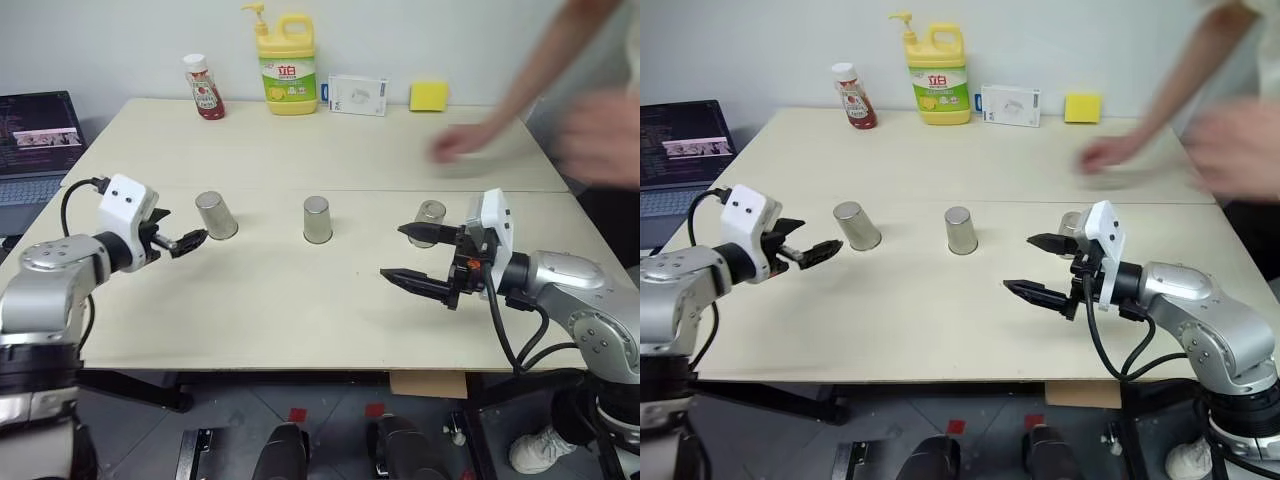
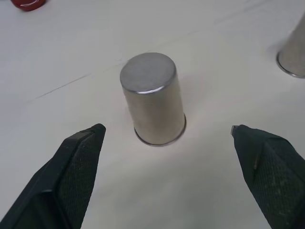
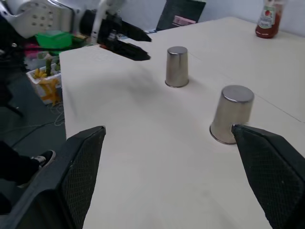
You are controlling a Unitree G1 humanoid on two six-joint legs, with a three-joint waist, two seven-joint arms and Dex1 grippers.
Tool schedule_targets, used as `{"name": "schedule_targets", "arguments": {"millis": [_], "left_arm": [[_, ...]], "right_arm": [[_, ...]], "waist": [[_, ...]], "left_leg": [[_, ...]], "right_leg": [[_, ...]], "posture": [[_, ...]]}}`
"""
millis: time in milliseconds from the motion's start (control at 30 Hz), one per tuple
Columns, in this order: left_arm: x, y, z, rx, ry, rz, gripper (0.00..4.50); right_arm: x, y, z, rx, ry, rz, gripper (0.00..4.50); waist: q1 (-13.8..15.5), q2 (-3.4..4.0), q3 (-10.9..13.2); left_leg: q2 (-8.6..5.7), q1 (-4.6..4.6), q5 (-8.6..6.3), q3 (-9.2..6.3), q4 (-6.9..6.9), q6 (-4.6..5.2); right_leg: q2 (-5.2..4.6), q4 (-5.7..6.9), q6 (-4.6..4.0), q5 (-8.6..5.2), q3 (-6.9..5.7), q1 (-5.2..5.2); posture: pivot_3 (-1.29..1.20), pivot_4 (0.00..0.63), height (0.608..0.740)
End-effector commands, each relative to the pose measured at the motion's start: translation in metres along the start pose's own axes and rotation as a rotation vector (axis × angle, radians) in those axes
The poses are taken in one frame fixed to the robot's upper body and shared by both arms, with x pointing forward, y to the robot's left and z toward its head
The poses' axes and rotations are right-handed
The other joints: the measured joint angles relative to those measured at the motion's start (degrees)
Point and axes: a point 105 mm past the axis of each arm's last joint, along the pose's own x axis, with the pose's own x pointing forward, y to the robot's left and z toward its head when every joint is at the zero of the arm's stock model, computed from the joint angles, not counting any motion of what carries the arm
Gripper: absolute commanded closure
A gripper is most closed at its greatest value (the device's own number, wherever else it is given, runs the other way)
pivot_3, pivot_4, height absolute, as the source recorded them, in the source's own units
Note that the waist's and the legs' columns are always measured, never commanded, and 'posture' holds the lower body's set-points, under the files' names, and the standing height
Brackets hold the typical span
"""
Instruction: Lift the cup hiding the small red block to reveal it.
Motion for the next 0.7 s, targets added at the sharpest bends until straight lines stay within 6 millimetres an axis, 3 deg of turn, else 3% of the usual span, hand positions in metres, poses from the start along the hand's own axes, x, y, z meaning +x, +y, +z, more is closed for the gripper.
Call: {"name": "schedule_targets", "arguments": {"millis": [33,233,367,700], "left_arm": [[0.014,-0.002,0.006,0.022,-0.02,-0.015,0.0],[0.035,0.013,0.009,-0.022,-0.029,0.073,0.0],[0.045,0.012,0.015,-0.023,-0.044,0.08,0.0],[0.069,0.014,0.007,-0.125,-0.011,0.12,0.0]], "right_arm": [[0.004,0.004,0.01,-0.038,-0.024,0.039,0.0],[0.006,0.005,0.01,-0.045,-0.017,0.06,0.0],[0.005,0.004,0.009,-0.048,-0.013,0.058,0.0],[0.005,0.002,0.01,-0.055,-0.011,0.052,0.0]], "waist": [[0.0,0.0,0.0],[-0.1,0.0,0.0],[-0.1,-0.01,0.0],[-0.1,-0.01,0.0]], "left_leg": [[-0.02,-0.02,0.0,0.0,0.0,0.0],[-0.02,-0.02,0.0,-0.01,-0.01,0.0],[-0.03,-0.02,0.0,-0.03,0.02,0.0],[-0.04,-0.04,0.0,-0.04,0.03,0.0]], "right_leg": [[-0.03,0.0,0.0,0.0,0.0,-0.01],[-0.03,0.02,0.0,0.0,-0.02,-0.04],[-0.03,0.04,0.0,0.01,-0.02,-0.03],[-0.03,0.04,0.01,0.01,-0.04,-0.04]], "posture": [[0.0,0.15,0.74],[0.0,0.15,0.74],[0.0,0.15,0.74],[0.0,0.15,0.74]]}}
